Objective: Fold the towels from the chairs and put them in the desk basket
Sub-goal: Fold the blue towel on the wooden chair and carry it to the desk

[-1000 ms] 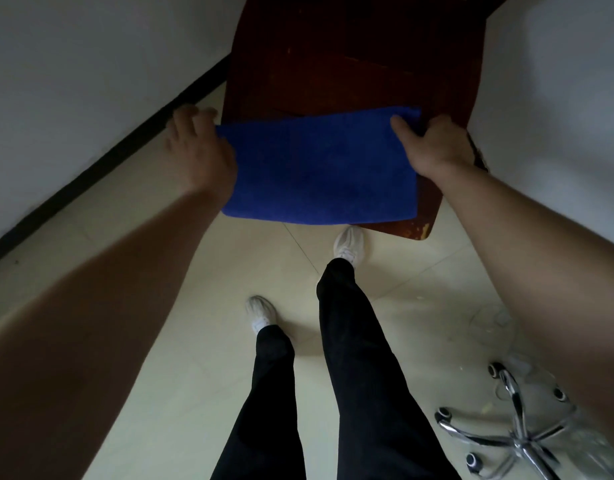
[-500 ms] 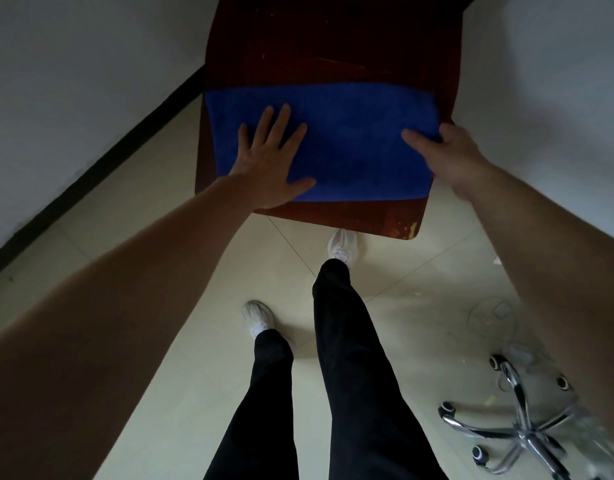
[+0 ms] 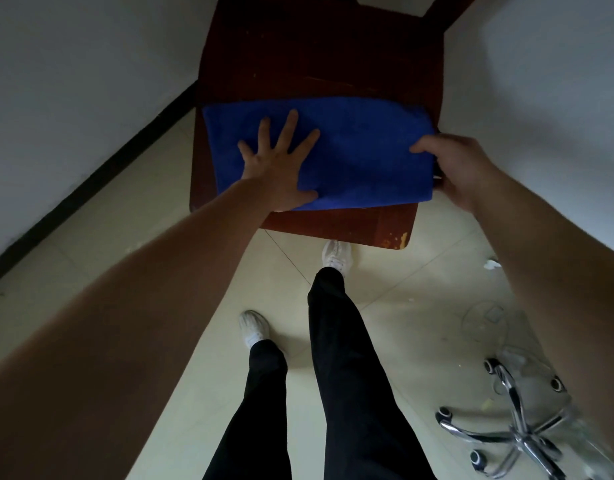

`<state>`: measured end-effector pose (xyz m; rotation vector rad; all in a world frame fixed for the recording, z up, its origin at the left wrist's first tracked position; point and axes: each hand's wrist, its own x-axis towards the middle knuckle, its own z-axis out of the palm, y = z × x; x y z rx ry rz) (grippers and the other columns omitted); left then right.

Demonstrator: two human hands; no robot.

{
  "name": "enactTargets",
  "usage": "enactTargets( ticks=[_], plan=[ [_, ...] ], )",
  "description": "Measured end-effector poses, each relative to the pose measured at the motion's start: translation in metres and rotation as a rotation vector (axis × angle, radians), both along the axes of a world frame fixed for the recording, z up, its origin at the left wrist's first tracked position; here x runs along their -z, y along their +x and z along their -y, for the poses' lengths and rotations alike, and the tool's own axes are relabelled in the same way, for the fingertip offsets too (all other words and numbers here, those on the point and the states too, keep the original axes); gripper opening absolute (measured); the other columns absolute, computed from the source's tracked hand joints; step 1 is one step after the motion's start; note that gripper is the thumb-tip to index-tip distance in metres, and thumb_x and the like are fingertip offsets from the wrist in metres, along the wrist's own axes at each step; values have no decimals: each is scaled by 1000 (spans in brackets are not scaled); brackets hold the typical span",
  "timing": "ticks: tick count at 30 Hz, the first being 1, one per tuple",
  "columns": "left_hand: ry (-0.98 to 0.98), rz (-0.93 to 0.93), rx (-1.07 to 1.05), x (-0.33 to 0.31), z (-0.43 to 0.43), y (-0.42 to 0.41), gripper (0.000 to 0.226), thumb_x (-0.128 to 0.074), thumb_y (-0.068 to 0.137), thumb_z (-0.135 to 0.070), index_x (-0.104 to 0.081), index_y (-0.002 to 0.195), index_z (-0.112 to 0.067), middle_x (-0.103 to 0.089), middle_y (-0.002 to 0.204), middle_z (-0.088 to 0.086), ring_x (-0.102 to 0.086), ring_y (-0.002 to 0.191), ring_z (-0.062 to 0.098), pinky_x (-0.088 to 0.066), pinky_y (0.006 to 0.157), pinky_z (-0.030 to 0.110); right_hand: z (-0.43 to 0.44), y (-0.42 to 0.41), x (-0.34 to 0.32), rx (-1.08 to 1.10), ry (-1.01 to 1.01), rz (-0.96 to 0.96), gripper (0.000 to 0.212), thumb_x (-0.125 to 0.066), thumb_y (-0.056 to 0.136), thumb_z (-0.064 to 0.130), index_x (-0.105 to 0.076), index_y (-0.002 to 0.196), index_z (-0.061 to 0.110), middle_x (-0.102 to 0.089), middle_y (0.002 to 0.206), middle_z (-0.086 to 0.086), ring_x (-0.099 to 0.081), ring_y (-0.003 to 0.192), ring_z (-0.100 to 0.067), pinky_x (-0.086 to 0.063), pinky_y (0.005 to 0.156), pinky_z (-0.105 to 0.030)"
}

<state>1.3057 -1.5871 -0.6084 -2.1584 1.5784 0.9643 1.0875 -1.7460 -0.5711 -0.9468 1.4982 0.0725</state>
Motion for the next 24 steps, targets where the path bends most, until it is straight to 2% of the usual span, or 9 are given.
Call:
enactTargets(
  ticks=[3,6,9,11,14,16,18,22,24],
  plan=[
    [-283,-13,-286,-7,-14,2,84,-57,85,-58,-18,153,-29,2,164,7,-8,147,37,-23,110,62,5,9,-13,20,-113,-23,23,-69,77,16,-70,100,20,-73,102,0,-70,97,-21,-59,85,-39],
    [-440,-9,-808,-11,-27,8,66,-59,86,-36,-35,145,-18,-23,157,13,-28,140,35,-34,105,52,6,23,-23,-84,-285,-88,21,-70,77,22,-64,97,24,-70,99,4,-69,94,-18,-58,89,-43],
    [-376,-407,-1432,-15,-33,25,34,-53,82,-27,-57,114,-16,-58,116,8,-57,99,23,-47,79,39,-6,54,-27,-187,-433,-124,34,-69,75,29,-63,108,21,-68,102,5,-66,96,-16,-57,90,-41],
    [-320,-663,-1666,-21,-36,36,15,-47,86,-26,-58,95,-21,-61,95,1,-59,85,17,-48,75,35,-19,77,-27,-262,-496,-122,48,-69,75,34,-62,121,22,-67,113,5,-65,104,-14,-53,95,-35],
    [-262,-876,-1793,-20,-43,51,34,-44,95,-31,-55,125,-21,-62,121,-1,-59,109,17,-47,93,39,-49,116,-28,-445,-558,-105,58,-67,84,36,-51,138,23,-63,129,3,-59,117,-14,-44,96,-22],
    [-237,-932,-1805,-18,-47,60,47,-40,97,-39,-48,138,-18,-60,127,2,-56,115,19,-43,98,42,-72,144,-27,-531,-578,-63,53,-64,89,33,-50,139,23,-65,126,2,-60,116,-16,-39,87,-17],
    [-230,-982,-1826,-17,-50,65,52,-36,99,-46,-46,141,-17,-60,127,4,-57,115,21,-41,100,43,-96,167,-16,-604,-514,2,50,-62,93,29,-49,140,21,-66,125,0,-62,111,-16,-37,78,-13],
    [-214,-1061,-1825,-13,-57,73,59,-34,98,-54,-46,142,-16,-61,128,7,-59,116,24,-45,101,44,-126,179,5,-818,-200,132,62,-54,99,38,-33,152,15,-65,122,-4,-59,112,-18,-45,98,-28],
    [-189,-1059,-1779,-12,-58,75,61,-34,98,-55,-42,145,-17,-58,133,6,-56,121,24,-40,107,47,-124,164,7,-809,-246,131,53,-54,100,33,-42,148,17,-65,106,5,-58,101,-9,-46,90,-20]
  ],
)
